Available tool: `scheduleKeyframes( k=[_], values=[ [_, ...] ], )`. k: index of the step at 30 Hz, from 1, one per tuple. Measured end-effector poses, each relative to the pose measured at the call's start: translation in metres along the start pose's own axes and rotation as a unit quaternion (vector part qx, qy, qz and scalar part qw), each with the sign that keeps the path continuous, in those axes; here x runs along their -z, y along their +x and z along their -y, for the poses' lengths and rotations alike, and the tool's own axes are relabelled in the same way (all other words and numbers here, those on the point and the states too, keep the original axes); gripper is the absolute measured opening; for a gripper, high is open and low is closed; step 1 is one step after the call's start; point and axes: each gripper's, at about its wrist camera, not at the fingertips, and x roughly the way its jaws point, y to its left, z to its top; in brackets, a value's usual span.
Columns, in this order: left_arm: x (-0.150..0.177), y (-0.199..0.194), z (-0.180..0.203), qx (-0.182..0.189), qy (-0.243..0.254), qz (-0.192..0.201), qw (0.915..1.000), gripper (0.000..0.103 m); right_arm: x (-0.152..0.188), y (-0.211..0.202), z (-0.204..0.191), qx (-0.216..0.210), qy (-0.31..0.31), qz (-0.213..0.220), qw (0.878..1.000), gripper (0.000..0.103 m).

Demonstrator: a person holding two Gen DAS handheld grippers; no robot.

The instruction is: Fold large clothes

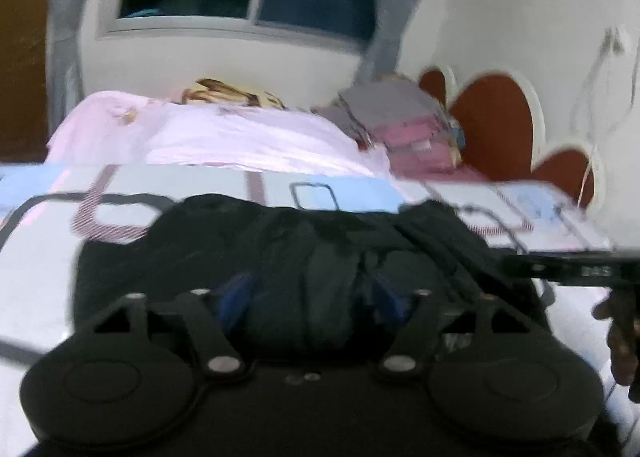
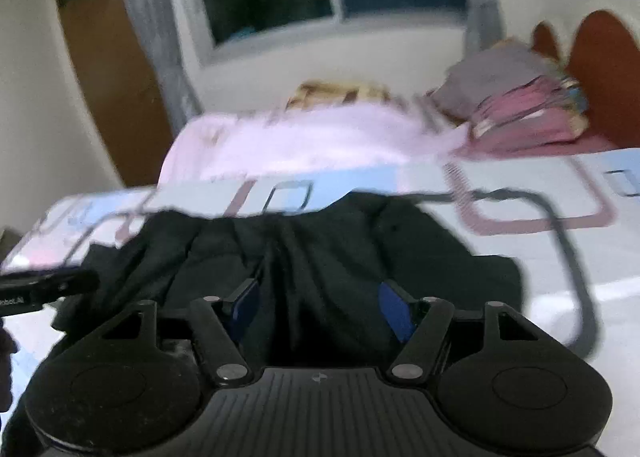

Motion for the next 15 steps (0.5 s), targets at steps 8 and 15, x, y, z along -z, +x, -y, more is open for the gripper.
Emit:
scheduleKeyframes(
  k=[8, 15],
  values=[
    [0.037, 0.055, -0.013, -0.032, 0.007, -0.062, 0.9975, 0.069, 0.049, 0.046, 0.023, 0.015, -0.009, -0.055, 0.998, 0.067],
    [0.034, -0.011, 0.028, -0.058, 0.016, -0.026, 0.9979, 0.065, 0.040, -0.036, -0.001, -0.030, 0.003, -0.005, 1.000, 0.067]
  ],
)
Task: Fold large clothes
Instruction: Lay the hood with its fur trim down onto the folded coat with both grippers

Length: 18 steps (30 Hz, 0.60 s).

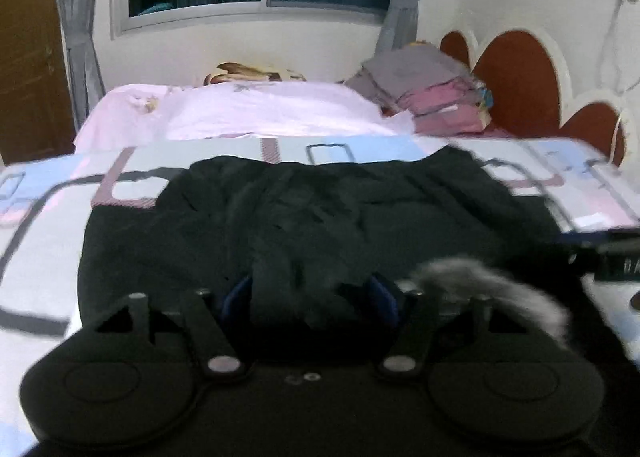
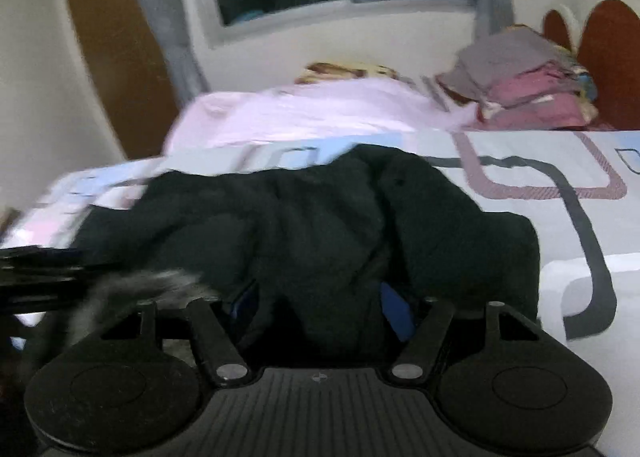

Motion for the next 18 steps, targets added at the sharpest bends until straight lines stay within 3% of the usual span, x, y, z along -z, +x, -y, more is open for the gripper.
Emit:
scheduleKeyframes(
  k=[2, 6, 18],
  values=[
    [0.008, -0.003, 0.009, -0.004, 0.008, -0.003, 1.0000, 0.067, 0.007, 0.001, -0.008, -0.013, -0.009, -0.018, 1.000, 0.067],
    [0.022, 0.022, 0.016, -0.015, 0.025, -0.026, 0.9992, 0.067, 0.029, 0.027, -0.016, 0.013, -0.028, -0.061, 0.998, 0.067],
    [0.039, 0.030, 0.024, -0.034, 0.062, -0.027, 0.9972, 0.068, 0.042, 0.051, -0.026, 0.066, -0.066, -0.079, 0.993, 0.067]
  ],
)
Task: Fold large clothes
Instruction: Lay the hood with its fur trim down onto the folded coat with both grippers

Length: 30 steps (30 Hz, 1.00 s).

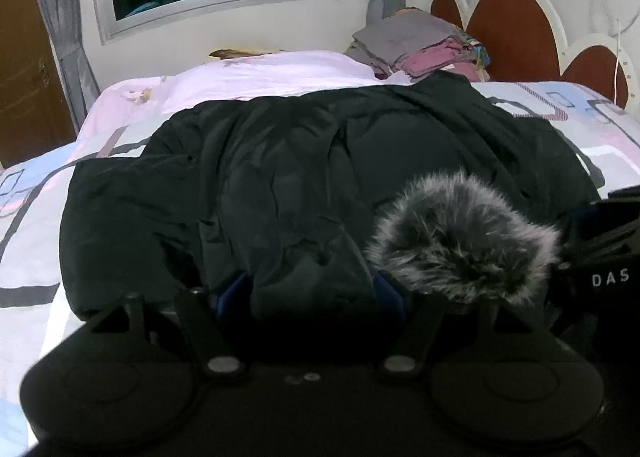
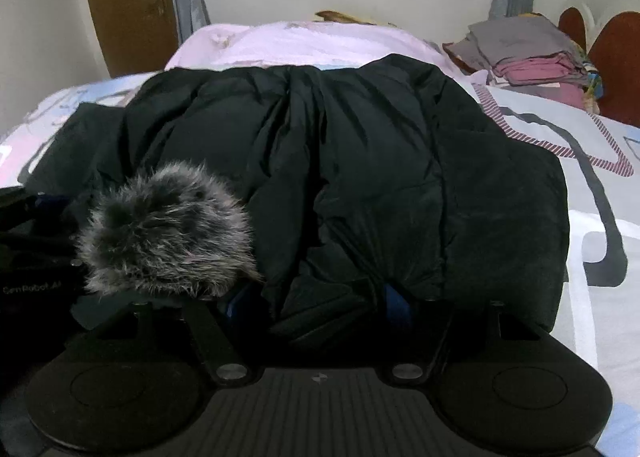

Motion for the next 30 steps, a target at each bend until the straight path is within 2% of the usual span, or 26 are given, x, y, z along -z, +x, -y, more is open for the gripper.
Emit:
scheduleKeyframes(
  k=[4, 6, 8, 9, 11, 14, 15, 18, 20, 24, 27, 28, 30],
  values=[
    [0.002, 0.008, 0.002, -0.008, 0.009, -0.005, 0.9999, 0.072, 0.001, 0.006, -0.003, 0.011, -0.004, -0.009, 1.000, 0.069],
    [-0.002, 0.009, 0.001, -0.005, 0.013, -0.020, 0.9997, 0.073, -0.003, 0.006, -0.006, 0.019, -0.011, -0.023, 0.999, 0.069],
    [-0.007, 0.003, 0.000, -0.008, 0.015, -0.034, 0.9993, 0.080, -0.008, -0.004, -0.007, 0.024, -0.005, -0.030, 0.999, 0.069],
    [-0.009, -0.005, 0.000, -0.016, 0.019, -0.032, 0.9992, 0.082, -0.009, -0.016, -0.006, 0.023, 0.006, -0.017, 1.000, 0.069],
    [-0.008, -0.027, -0.004, -0.019, 0.016, -0.013, 0.9996, 0.093, -0.005, -0.047, -0.002, 0.008, 0.035, 0.020, 0.999, 0.069],
    [0.005, -0.067, -0.017, -0.017, 0.022, 0.017, 0.9995, 0.101, 0.009, -0.089, 0.005, -0.001, 0.045, 0.049, 0.998, 0.069],
    [0.012, -0.080, -0.024, -0.013, 0.023, 0.017, 0.9995, 0.100, 0.016, -0.102, 0.009, -0.003, 0.053, 0.052, 0.997, 0.070],
    [0.035, -0.121, -0.053, 0.007, 0.006, 0.023, 0.9997, 0.093, 0.044, -0.146, 0.028, -0.015, 0.072, 0.070, 0.995, 0.088],
    [0.055, -0.148, -0.075, 0.016, -0.005, 0.021, 0.9996, 0.080, 0.068, -0.175, 0.040, -0.016, 0.087, 0.073, 0.993, 0.088],
    [0.118, -0.196, -0.117, 0.043, -0.060, -0.003, 0.9973, 0.074, 0.126, -0.222, 0.069, -0.046, 0.147, 0.058, 0.986, 0.088],
    [0.162, -0.215, -0.132, 0.040, -0.079, -0.028, 0.9956, 0.070, 0.174, -0.245, 0.088, -0.050, 0.196, 0.040, 0.979, 0.088],
    [0.176, -0.219, -0.135, 0.037, -0.082, -0.043, 0.9950, 0.066, 0.189, -0.250, 0.093, -0.054, 0.215, 0.033, 0.974, 0.088],
    [0.197, -0.227, -0.139, 0.036, -0.099, -0.052, 0.9931, 0.066, 0.216, -0.258, 0.099, -0.051, 0.246, 0.023, 0.968, 0.088]
  ],
)
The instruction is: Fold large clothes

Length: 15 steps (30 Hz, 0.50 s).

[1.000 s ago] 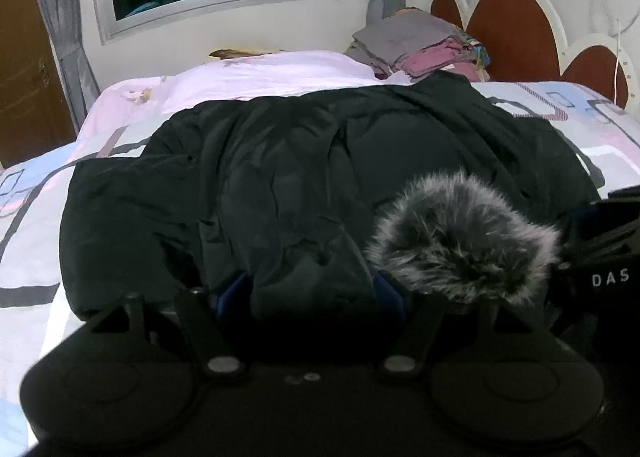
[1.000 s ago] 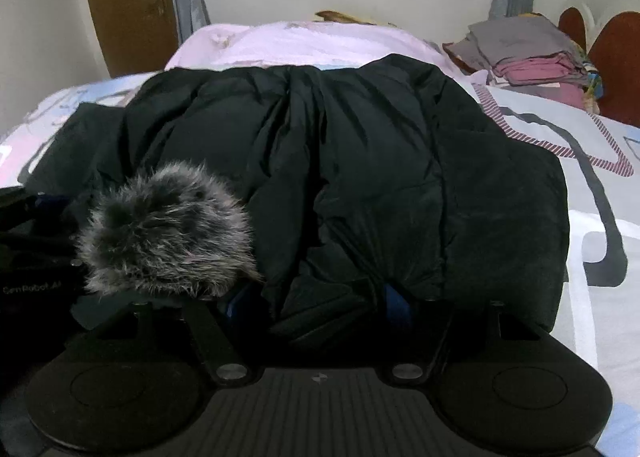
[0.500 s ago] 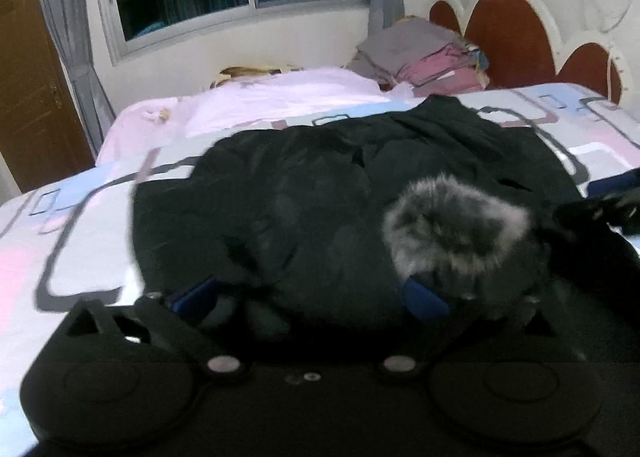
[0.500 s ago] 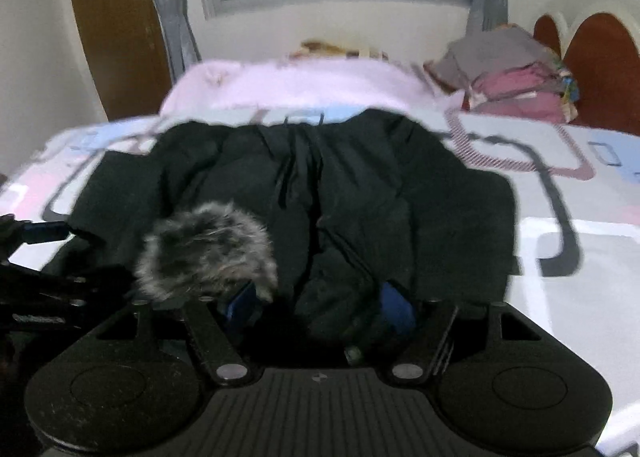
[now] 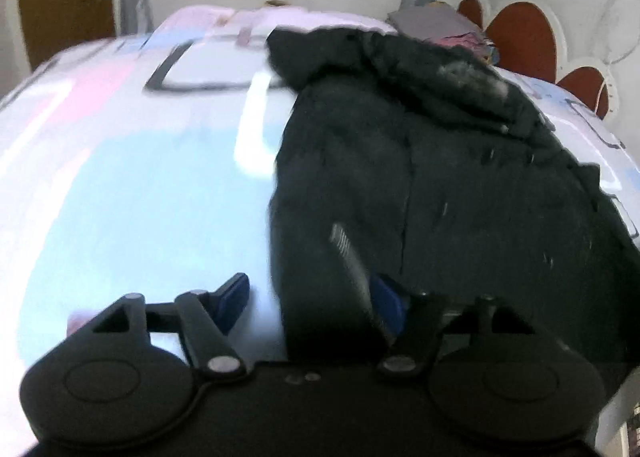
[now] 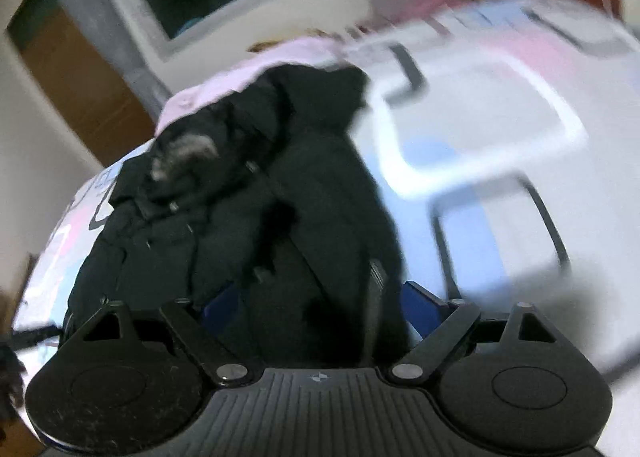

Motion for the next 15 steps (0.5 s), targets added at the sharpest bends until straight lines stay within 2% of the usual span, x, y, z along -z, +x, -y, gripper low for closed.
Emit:
scheduleKeyframes(
  k=[3, 7, 15],
  values=[
    [0.018, -0.006, -0.009, 0.002, -0.028, -0.005, 0.9996, 0.066, 0.024, -0.012, 0.020, -0.009, 0.051, -0.004, 0.999, 0.088],
    [0.038, -0.015, -0.015, 0.009, -0.062, -0.013, 0.9980, 0.066, 0.044, -0.015, 0.034, -0.020, 0.084, -0.017, 0.996, 0.078],
    [0.069, -0.027, -0.019, 0.036, -0.094, -0.020, 0.9948, 0.065, 0.073, -0.014, 0.038, -0.049, 0.101, -0.030, 0.993, 0.078]
  ],
)
